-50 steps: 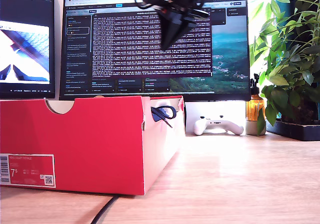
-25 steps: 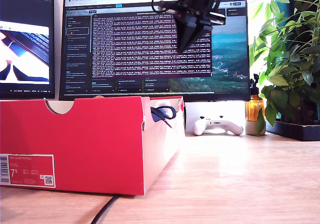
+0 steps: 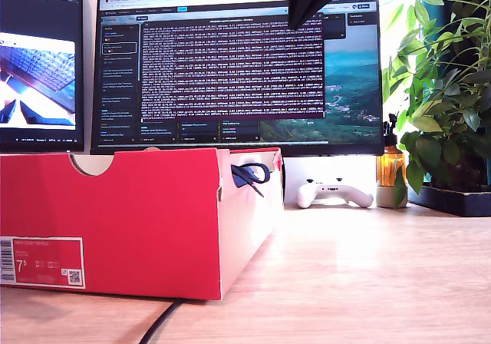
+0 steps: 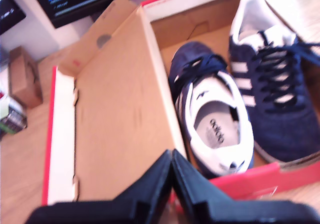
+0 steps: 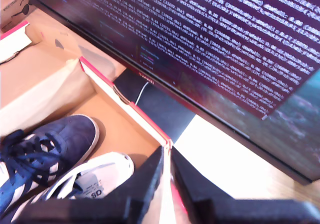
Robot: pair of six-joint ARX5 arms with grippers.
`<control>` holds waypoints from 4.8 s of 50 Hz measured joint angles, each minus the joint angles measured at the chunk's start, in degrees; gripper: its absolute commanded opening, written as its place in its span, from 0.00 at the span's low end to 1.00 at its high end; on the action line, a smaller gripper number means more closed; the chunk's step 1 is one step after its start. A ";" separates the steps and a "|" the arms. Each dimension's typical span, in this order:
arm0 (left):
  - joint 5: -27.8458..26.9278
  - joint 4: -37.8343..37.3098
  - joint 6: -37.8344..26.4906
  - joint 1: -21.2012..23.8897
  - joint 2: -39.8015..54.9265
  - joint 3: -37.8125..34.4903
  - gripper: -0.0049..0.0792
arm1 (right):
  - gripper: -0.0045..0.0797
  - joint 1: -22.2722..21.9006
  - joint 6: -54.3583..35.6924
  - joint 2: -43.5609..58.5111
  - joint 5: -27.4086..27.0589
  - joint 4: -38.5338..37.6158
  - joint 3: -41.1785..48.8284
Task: Pack the blue shoes by picking the first shoe and placing it inside the red shoebox, left side, then picking and rotating the second shoe and placing it in the shoebox
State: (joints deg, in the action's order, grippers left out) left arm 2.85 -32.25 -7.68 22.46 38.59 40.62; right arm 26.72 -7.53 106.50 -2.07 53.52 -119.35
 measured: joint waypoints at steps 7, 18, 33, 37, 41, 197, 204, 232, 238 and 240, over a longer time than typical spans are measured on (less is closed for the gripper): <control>-2.47 3.74 -0.04 -0.48 1.07 0.00 0.04 | 0.04 0.00 0.02 -2.38 0.00 -3.26 5.92; -5.95 8.28 -0.42 -2.45 1.31 0.00 0.04 | 0.04 -0.02 0.85 -12.41 0.00 -14.21 22.27; -14.12 17.46 -1.53 -7.32 8.68 0.02 0.04 | 0.04 -2.25 1.51 -21.57 -1.84 -29.07 39.93; -15.34 19.96 -1.60 -8.28 10.40 -0.02 0.04 | 0.04 -3.61 1.51 -21.86 -1.95 -33.18 45.05; -16.00 22.97 -1.60 -9.42 10.51 -0.07 0.04 | 0.04 -5.03 1.53 -21.86 -2.08 -36.59 49.57; -3.85 21.94 13.07 -10.21 -38.80 -35.36 0.04 | 0.04 -22.97 9.09 -71.06 1.55 -70.36 111.78; -3.85 21.40 13.05 -10.03 -38.80 -37.27 0.04 | 0.04 -22.97 9.14 -71.12 2.01 -70.69 115.67; -3.58 19.63 11.80 -9.46 -38.80 -37.33 0.04 | 0.04 -22.86 8.94 -72.72 1.66 -71.93 117.35; -3.56 17.51 12.02 -9.46 -38.80 -37.33 0.04 | 0.04 -22.86 8.26 -74.71 1.79 -75.03 117.94; -3.56 16.66 12.02 -9.46 -38.80 -37.33 0.04 | 0.04 -22.86 8.11 -76.08 1.90 -75.84 118.05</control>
State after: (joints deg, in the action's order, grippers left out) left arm -0.71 -15.59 4.34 12.99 -0.21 3.29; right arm 3.86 0.58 30.41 -0.16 -22.33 -1.30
